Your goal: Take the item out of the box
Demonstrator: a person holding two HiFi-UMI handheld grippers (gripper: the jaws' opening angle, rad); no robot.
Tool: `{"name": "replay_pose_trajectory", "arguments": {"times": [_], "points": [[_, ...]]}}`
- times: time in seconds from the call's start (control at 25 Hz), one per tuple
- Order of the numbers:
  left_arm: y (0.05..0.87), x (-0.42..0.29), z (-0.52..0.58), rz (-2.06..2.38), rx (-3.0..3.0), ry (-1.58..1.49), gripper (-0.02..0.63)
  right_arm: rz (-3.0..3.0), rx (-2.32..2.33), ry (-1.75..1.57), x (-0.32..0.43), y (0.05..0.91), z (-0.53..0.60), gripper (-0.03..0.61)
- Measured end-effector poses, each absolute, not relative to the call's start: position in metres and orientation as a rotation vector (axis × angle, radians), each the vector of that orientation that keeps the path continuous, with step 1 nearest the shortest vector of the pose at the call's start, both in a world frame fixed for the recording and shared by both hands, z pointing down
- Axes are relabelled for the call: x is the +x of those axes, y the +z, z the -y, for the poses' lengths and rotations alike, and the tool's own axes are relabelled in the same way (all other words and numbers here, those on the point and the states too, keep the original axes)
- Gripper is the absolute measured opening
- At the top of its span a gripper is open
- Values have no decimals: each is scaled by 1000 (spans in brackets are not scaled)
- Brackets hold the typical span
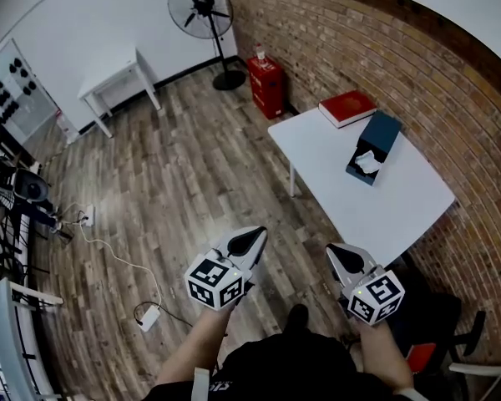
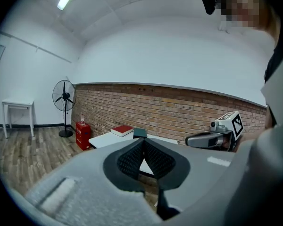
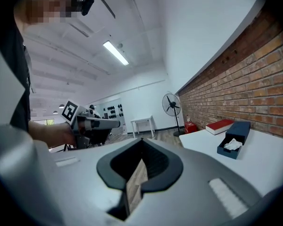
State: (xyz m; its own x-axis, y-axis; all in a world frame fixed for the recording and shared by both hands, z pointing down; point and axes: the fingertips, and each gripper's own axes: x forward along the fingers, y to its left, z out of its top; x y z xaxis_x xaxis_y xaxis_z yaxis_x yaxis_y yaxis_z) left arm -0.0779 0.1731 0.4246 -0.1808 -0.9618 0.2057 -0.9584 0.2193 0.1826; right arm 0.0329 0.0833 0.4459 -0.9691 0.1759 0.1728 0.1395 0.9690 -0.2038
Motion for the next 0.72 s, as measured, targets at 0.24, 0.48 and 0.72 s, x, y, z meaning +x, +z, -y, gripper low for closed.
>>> {"name": "replay_pose_trajectory", "arguments": {"times": [0.24,0.48,0.72], "points": [[418,-87,-117,2194,1854,-29,-2,2925,-221,226,24,442,-39,0],[416,-84,-69,2127,1951,-15,-2,2941,-125,253,27,441,-4,0],[425,-103,-22,2053,2022,-23,-2,2921,3,275,21,453,38,0]]}}
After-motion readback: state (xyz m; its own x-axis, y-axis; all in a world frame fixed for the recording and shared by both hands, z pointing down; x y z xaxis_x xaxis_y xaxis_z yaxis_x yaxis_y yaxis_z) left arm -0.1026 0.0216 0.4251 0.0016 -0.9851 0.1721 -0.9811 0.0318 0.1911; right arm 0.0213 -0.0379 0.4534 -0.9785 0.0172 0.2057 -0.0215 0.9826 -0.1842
